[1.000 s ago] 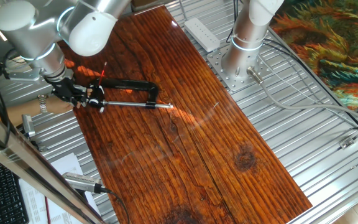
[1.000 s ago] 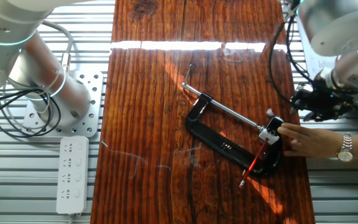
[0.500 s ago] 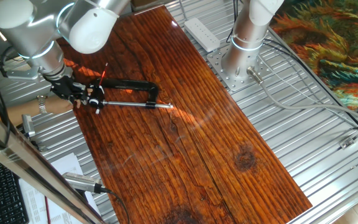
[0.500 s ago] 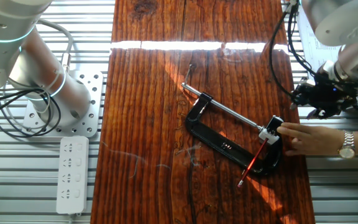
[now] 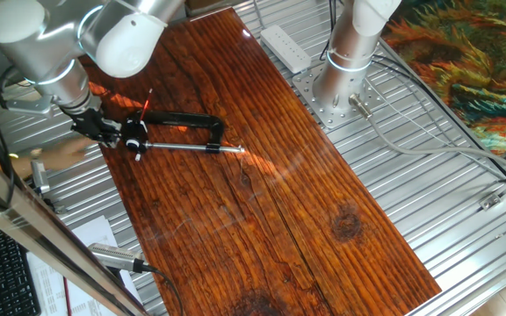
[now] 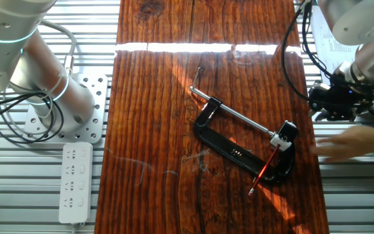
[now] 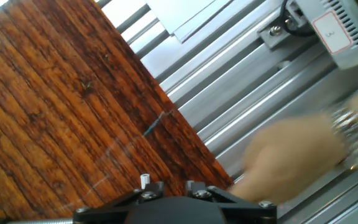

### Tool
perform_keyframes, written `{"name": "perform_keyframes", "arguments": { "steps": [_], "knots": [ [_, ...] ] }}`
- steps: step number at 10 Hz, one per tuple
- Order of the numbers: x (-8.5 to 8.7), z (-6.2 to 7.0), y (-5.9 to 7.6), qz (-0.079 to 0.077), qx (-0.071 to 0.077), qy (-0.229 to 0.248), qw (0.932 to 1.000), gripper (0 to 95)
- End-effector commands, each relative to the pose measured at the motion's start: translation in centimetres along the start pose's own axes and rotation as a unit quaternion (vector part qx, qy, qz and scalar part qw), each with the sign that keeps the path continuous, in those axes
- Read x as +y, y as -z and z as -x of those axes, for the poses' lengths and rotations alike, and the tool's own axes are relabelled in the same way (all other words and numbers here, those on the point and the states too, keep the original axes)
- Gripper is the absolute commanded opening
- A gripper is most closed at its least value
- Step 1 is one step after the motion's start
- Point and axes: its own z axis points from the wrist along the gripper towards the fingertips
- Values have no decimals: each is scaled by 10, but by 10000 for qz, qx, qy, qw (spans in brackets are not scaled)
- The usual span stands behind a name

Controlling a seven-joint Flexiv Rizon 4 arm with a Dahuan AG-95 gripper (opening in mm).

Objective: Sharpen the pencil with a pencil sharpener

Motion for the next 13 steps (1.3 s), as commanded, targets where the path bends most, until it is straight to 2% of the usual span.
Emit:
{"name": "perform_keyframes", "arguments": {
  "steps": [1,2,3,9,12,13],
  "knots": [
    [1,-1,0,-25,-57,-244,9997,0],
    [1,-1,0,-20,-76,-323,9994,0],
    [1,-1,1,16,-164,-526,9985,0],
    [2,1,5,24,-123,-1022,9947,0],
    [2,1,5,13,-131,-1086,9940,0],
    [2,1,6,14,-126,-1281,9917,0]
  ]
}}
